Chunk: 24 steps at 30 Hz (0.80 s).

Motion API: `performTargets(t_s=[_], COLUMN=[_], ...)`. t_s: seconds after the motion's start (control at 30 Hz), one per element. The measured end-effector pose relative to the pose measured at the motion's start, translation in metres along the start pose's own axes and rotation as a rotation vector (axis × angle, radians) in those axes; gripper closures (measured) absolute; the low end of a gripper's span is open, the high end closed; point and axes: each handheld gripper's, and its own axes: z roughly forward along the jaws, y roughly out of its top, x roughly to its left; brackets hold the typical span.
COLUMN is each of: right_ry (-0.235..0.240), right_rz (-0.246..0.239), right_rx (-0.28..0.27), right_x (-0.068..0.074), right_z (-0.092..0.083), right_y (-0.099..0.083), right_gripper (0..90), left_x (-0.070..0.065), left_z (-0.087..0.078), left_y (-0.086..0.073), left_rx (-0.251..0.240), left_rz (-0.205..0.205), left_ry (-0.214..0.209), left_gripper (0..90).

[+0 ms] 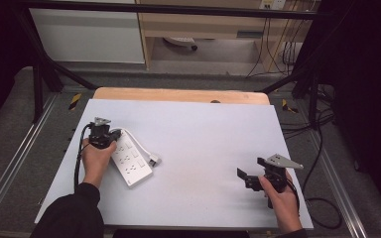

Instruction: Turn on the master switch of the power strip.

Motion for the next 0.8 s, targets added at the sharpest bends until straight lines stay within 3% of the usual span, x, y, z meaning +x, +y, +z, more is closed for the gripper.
performTargets(t_s=[0.47,0.8], right_ry=[0.001,0.001], right_rz=[0.002,0.0], right_rx=[0.0,-0.001], right_x=[-0.0005,-0.0006], right_z=[0.0001,0.0], right_y=[0.0,0.0001], right_gripper=[4.3,4.3], left_x=[0.0006,0.0025], left_z=[-0.0003,-0.0007], left_y=[-0.0013,-0.0013], left_rx=[-0.012,-0.014], left_rz=[0.008,-0.016], left_ry=[-0.005,-0.016], left_gripper=[90.0,90.0])
